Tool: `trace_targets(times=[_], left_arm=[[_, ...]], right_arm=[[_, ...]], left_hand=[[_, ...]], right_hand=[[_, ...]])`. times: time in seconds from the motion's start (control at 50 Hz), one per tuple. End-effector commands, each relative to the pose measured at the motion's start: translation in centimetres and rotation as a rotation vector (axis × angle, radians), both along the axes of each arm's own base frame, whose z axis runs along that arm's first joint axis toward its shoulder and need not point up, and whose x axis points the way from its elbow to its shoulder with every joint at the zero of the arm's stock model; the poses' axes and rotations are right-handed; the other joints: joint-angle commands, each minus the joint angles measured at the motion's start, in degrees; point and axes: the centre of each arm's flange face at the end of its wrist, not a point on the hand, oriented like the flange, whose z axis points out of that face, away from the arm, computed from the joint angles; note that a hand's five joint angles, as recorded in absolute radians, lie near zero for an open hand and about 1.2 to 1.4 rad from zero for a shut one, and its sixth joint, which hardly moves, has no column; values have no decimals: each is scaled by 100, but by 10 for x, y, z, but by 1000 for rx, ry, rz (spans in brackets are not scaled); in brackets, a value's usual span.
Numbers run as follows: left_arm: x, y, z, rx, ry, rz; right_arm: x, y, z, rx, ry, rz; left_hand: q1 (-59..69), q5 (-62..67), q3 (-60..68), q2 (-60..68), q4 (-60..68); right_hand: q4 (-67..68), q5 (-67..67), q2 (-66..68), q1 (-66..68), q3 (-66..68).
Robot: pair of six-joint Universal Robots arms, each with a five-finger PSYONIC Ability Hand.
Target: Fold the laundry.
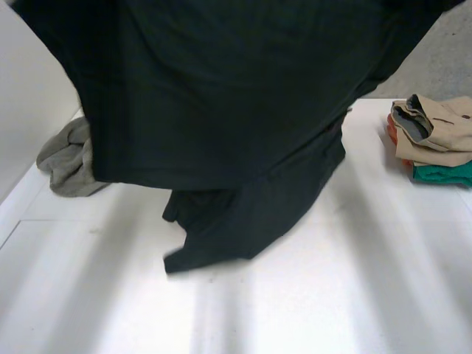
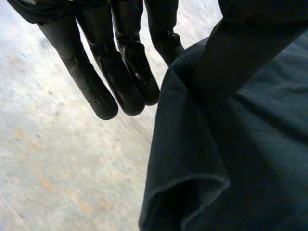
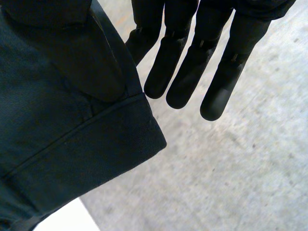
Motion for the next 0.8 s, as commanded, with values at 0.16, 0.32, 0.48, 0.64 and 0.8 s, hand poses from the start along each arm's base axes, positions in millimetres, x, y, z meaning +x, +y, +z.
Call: trace_targets(times=[0.16,0.32,0.48,0.64,0.8], left_arm=[[-45,-114,-54,121,-40,34],[-81,-198,-146,142,-106,59],[-85,-260,-182,7,29,188],[-92,-250,-175,26,50,150],[-70,-217,-160,141,10,240]], right_arm=[[43,-47,-59,149,22,14],[86,-105,-132,92,-8,-33],[115,-164,-188,-243,-153,-133],[107,-181,-203,-280,-147,-207],[79,-157,-177,4,-78,-156]], left_hand=[[1380,1338,1192,1149,1130],[1380,1338,1192,1149,1130],[-737,-779,-925,-968,-987],[-5620,-5662,-5808,-5851,-5870],[-5620,-5662,-5808,-5851,-5870]], right_hand=[[1158,1279,1297,1495,1206],[1158,1279,1297,1495,1206],[-1871,-1750,-1733,-1534,-1823],[-5842,-5721,-5703,-5505,-5794],[-5842,-5721,-5703,-5505,-5794]])
